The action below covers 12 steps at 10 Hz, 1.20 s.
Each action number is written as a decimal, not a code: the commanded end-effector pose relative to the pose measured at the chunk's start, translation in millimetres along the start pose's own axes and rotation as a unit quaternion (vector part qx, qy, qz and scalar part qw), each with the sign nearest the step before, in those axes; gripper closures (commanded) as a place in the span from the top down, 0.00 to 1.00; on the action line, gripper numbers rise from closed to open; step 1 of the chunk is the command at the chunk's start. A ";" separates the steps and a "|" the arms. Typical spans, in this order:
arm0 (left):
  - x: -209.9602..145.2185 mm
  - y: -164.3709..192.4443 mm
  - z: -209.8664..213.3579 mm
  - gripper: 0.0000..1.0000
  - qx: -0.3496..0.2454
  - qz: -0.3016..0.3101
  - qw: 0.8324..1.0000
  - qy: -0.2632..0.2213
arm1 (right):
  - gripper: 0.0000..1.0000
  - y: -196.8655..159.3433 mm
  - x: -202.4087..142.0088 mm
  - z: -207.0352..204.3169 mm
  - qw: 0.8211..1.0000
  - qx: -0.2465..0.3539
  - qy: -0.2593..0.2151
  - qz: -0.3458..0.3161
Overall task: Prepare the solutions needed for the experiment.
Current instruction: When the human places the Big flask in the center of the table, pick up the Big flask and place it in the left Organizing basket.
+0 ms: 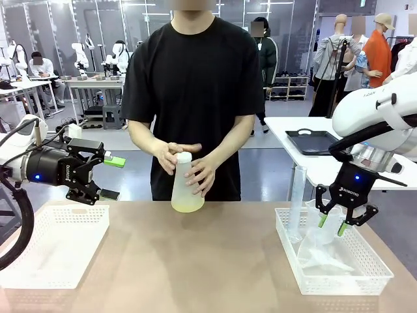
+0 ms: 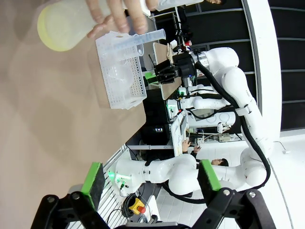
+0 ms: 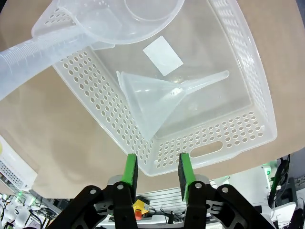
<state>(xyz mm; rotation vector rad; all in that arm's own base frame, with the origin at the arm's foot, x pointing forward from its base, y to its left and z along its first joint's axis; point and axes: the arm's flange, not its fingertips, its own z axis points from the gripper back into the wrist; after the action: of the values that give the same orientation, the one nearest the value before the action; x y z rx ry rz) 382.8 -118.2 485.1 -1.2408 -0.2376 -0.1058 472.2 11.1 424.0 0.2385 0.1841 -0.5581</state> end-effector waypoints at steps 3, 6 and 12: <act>-0.4 -2.7 -2.2 1.00 -0.014 0.002 1.000 -0.004 | 0.45 4.0 -39.5 20.5 0.997 0.059 -0.037 0.028; -0.4 -2.7 -2.2 1.00 -0.014 0.002 1.000 -0.004 | 0.45 11.8 -89.5 52.6 0.979 0.182 -0.068 0.069; -0.4 -2.7 -2.2 1.00 -0.014 0.002 1.000 -0.004 | 0.45 19.8 -129.3 60.4 0.920 0.368 -0.016 0.131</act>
<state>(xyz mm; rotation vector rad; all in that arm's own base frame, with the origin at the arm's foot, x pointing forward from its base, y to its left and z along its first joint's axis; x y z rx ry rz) 382.8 -118.2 485.0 -1.2407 -0.2373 -0.1055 382.3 78.7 527.5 0.9367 -0.1120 -0.3710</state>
